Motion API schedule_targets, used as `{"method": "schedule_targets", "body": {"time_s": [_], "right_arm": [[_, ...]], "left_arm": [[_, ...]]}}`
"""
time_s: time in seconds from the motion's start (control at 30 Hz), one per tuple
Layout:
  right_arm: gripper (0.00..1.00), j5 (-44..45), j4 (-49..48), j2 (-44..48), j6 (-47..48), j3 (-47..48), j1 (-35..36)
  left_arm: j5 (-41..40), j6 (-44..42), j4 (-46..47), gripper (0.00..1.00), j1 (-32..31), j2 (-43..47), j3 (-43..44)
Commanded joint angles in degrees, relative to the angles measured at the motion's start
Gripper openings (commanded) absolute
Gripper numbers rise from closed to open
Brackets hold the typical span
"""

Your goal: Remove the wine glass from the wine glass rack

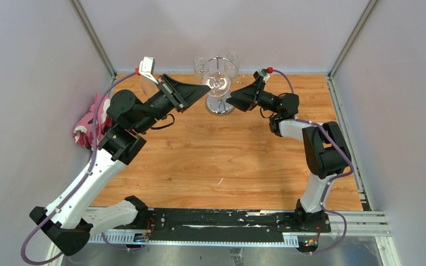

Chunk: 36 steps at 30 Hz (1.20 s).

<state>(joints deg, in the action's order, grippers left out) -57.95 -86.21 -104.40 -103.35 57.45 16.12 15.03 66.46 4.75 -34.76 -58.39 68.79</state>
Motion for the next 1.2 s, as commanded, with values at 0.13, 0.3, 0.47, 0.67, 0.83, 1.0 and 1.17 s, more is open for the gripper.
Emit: {"method": "schedule_targets", "body": {"time_s": [0.13, 0.3, 0.47, 0.67, 0.83, 1.0, 1.17], "right_arm": [[0.69, 4.6, -5.3, 2.5, 1.7, 1.8, 3.7], [0.69, 6.1, -5.3, 2.2, 1.5, 3.5, 4.4], [0.69, 8.3, -5.3, 3.4, 2.0, 3.8, 4.7], [0.67, 10.1, -5.3, 4.7, 1.7, 3.6, 5.8], [0.68, 10.1, -5.2, 5.4, 0.4, 4.1, 7.2], [0.66, 9.4, -5.3, 5.1, -0.8, 5.1, 9.0], [0.66, 9.8, -5.3, 4.8, -1.3, 5.7, 9.7]], "left_arm": [[-0.1, -0.6, 2.1, 0.00, -1.2, 2.5, 0.5], [-0.3, -0.5, 2.2, 0.00, -1.3, 3.7, -0.2], [-0.6, -0.5, 2.2, 0.00, -1.3, 4.5, -1.2], [-1.7, -0.5, 2.3, 0.00, -1.3, 5.4, -2.0], [-2.5, -0.5, 2.5, 0.00, -1.3, 5.6, -2.3], [-3.0, -0.7, 3.1, 0.00, -1.2, 5.9, -2.2], [-3.6, -1.2, 3.5, 0.00, -1.2, 5.8, -1.9]]}}
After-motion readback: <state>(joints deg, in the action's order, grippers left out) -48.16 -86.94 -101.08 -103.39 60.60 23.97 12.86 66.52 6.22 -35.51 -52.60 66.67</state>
